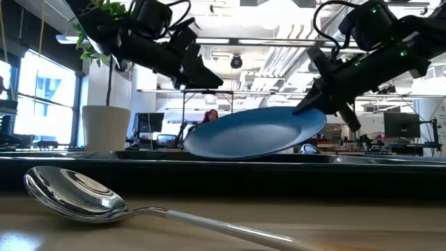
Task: Pick and place plate/cup/fork/spoon on tray
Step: Put the blue plate on the black tray
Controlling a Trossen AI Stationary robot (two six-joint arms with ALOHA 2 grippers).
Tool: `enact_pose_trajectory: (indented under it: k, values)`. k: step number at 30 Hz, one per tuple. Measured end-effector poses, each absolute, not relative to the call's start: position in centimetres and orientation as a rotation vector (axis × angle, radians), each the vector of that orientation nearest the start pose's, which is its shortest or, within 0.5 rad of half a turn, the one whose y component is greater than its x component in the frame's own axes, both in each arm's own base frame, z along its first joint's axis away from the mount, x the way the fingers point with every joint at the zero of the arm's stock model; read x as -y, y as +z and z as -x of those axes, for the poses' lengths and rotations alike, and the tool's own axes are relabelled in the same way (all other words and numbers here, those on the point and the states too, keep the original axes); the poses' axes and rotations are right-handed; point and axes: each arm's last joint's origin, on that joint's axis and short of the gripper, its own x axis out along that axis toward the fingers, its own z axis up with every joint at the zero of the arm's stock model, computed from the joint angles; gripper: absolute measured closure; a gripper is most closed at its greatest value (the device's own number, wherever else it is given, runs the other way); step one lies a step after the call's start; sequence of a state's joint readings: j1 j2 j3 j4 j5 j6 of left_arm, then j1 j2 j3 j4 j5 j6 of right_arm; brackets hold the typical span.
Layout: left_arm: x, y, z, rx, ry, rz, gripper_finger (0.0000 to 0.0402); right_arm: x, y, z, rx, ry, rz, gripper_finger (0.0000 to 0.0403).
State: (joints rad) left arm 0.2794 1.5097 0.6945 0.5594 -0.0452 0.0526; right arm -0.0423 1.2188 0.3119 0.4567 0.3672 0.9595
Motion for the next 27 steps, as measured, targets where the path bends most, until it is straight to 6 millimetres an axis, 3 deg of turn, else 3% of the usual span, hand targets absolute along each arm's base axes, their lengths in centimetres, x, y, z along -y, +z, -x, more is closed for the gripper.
enact_pose_trajectory:
  k: [6, 15, 23, 27]
  values:
    - [-5.8, 20.8, -30.4, -0.221, 0.232, 0.062, 0.0248, -0.2, 13.2, -22.3, -0.243, -0.59, -0.895, 0.0403]
    - [1.7, 19.8, -30.7, -0.327, -0.042, -0.042, 0.0248, -2.6, 11.3, -23.0, -0.305, -0.491, -0.923, 0.0403]
    - [7.2, 18.3, -29.0, -0.493, 0.027, -0.148, 0.0248, -2.6, 10.4, -23.1, -0.343, -0.518, -0.859, 0.0403]
    - [8.9, 17.5, -27.8, -0.575, 0.103, -0.286, 0.0248, -2.8, 10.8, -24.3, -0.346, -0.495, -0.836, 0.0403]
